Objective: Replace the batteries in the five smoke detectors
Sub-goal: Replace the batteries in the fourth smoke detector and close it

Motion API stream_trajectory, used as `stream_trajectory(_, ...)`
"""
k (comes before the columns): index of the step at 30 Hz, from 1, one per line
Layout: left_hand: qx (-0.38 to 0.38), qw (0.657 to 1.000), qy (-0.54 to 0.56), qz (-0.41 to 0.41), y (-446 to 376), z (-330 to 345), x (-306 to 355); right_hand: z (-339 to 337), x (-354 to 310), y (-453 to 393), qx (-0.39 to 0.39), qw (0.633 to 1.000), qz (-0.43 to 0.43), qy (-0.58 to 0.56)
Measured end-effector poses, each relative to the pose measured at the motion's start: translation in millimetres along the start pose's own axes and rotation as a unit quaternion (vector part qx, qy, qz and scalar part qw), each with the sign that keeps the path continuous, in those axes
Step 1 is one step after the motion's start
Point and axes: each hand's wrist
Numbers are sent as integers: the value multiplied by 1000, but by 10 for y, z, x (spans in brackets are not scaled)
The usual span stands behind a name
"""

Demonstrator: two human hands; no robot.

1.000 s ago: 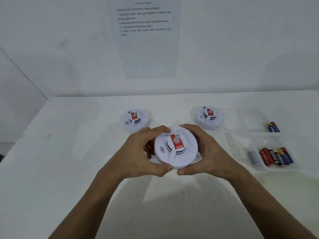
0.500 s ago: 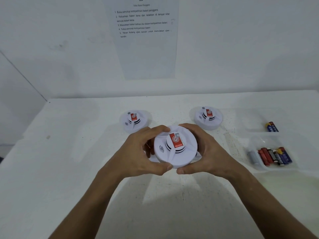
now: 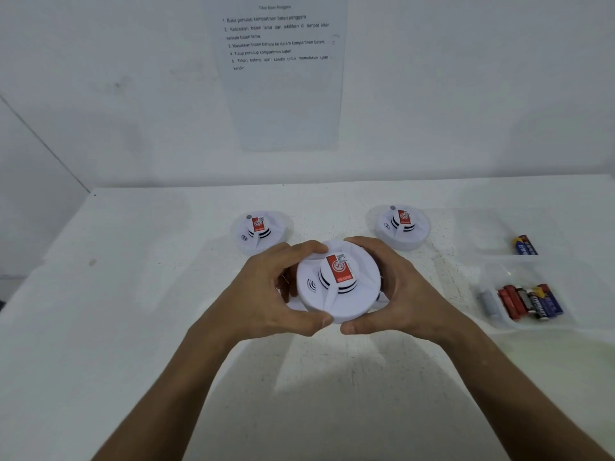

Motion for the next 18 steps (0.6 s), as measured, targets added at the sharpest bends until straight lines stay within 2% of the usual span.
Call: stream_trajectory(18, 1, 1000, 12, 18, -27, 42, -10, -8, 54, -17, 13, 1000, -1, -15)
Point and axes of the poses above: each hand's wrist, its own y-axis away from the middle knuckle, its own z-axis out of the palm, x = y × z
